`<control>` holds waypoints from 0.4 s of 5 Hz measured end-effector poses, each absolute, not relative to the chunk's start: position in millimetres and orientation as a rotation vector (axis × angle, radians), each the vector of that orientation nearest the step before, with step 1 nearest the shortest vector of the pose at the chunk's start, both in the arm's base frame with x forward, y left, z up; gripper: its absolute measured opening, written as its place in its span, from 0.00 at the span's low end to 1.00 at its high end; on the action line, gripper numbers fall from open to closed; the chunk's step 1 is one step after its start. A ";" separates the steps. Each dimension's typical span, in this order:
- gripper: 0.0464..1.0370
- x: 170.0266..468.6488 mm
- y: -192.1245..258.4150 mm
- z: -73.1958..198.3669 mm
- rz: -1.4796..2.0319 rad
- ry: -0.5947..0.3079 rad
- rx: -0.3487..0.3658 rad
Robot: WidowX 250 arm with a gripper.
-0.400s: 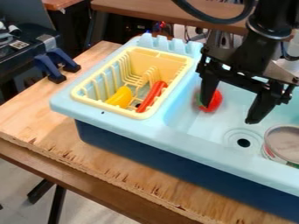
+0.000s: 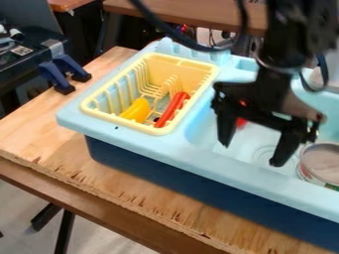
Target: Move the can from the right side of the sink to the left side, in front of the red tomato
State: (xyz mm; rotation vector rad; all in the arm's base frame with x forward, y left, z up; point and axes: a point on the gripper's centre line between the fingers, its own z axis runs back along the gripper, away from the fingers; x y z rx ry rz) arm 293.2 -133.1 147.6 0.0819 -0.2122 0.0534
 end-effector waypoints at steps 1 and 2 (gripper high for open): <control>0.96 286.4 -134.7 164.5 0.017 -0.303 -0.001; 0.96 281.0 -147.9 167.7 -0.045 -0.325 -0.011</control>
